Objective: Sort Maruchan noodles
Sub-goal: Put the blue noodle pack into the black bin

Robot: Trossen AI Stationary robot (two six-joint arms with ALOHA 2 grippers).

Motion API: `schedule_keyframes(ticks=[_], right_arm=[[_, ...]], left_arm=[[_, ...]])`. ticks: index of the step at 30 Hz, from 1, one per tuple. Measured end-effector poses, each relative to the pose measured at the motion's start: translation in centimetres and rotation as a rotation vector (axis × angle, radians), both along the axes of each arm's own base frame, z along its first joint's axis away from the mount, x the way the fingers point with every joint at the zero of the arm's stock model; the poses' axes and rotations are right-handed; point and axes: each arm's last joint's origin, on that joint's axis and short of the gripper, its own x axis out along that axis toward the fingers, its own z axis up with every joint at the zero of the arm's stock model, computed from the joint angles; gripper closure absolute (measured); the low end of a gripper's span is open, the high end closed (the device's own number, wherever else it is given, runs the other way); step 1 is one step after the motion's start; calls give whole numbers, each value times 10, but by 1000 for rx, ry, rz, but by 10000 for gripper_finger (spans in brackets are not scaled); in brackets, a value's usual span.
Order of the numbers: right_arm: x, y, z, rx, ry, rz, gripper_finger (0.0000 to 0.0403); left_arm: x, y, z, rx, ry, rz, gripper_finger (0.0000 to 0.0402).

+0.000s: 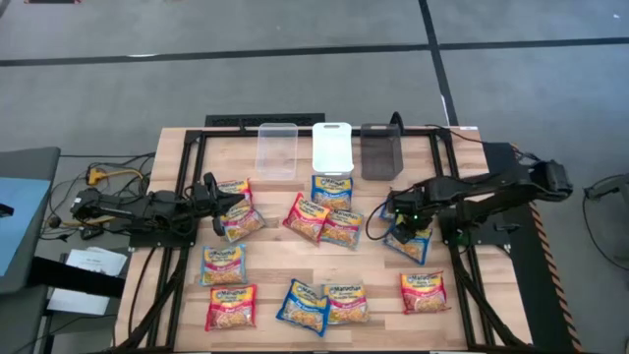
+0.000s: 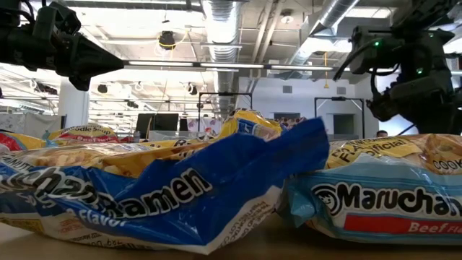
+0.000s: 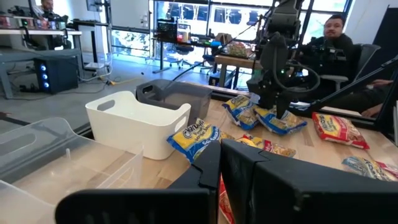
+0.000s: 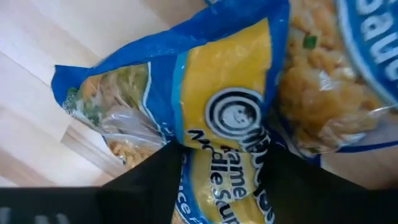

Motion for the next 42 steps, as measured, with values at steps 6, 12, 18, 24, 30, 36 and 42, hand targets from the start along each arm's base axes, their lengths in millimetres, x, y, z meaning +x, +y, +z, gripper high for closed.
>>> schedule_keyframes(ticks=[6,12,18,24,30,36,42], right_arm=[[1,1,0,33,-8,5,303],[5,1,9,29,-44,28,391],[18,0,27,15,-118,54,378],[28,5,49,1,-173,89,393],[35,10,74,-112,-197,118,396],[43,3,97,-282,-267,164,396],[49,-14,120,-552,-301,197,396]], left_arm=[[0,0,0,0,0,1,401],[0,0,0,0,-1,1,402],[0,0,0,0,-1,1,401],[0,0,0,0,0,1,401],[0,0,0,8,2,2,401],[0,0,0,1,0,2,401],[0,0,0,0,-1,1,401]])
